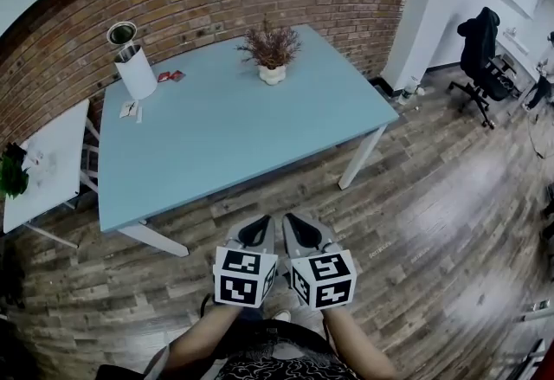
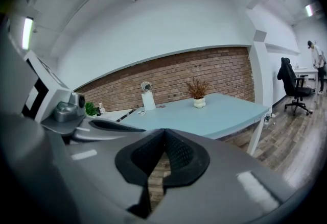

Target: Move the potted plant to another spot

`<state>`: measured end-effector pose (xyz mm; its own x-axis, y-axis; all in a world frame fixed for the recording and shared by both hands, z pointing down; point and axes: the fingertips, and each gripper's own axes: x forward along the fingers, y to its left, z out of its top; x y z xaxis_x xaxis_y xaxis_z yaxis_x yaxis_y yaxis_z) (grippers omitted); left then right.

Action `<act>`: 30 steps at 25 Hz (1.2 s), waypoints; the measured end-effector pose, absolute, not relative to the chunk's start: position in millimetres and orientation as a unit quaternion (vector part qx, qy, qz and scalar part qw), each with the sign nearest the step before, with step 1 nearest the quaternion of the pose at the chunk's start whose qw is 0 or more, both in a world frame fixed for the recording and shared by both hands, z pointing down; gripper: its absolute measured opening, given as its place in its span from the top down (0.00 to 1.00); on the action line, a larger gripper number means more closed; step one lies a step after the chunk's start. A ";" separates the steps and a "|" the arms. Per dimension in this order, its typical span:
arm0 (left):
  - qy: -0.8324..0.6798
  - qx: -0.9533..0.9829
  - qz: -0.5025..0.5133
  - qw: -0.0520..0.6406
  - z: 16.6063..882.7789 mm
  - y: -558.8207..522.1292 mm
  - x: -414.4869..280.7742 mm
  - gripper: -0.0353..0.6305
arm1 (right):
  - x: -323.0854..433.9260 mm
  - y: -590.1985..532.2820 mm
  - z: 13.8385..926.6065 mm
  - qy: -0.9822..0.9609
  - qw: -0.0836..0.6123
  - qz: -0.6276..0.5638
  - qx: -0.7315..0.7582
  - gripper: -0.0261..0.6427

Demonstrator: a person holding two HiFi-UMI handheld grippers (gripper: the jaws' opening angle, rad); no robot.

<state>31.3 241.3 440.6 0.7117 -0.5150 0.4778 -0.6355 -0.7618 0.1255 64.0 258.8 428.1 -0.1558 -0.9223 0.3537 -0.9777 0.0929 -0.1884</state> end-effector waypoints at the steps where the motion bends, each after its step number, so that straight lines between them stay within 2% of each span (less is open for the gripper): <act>1: -0.315 0.914 0.213 0.142 441.1 237.9 33.6 0.96 | 67.1 255.8 429.1 -0.735 0.074 0.192 0.646 0.96; 30: -0.282 0.915 0.232 0.170 459.3 10.0 77.2 0.96 | 120.3 29.3 446.3 -0.702 0.087 0.228 0.669 0.96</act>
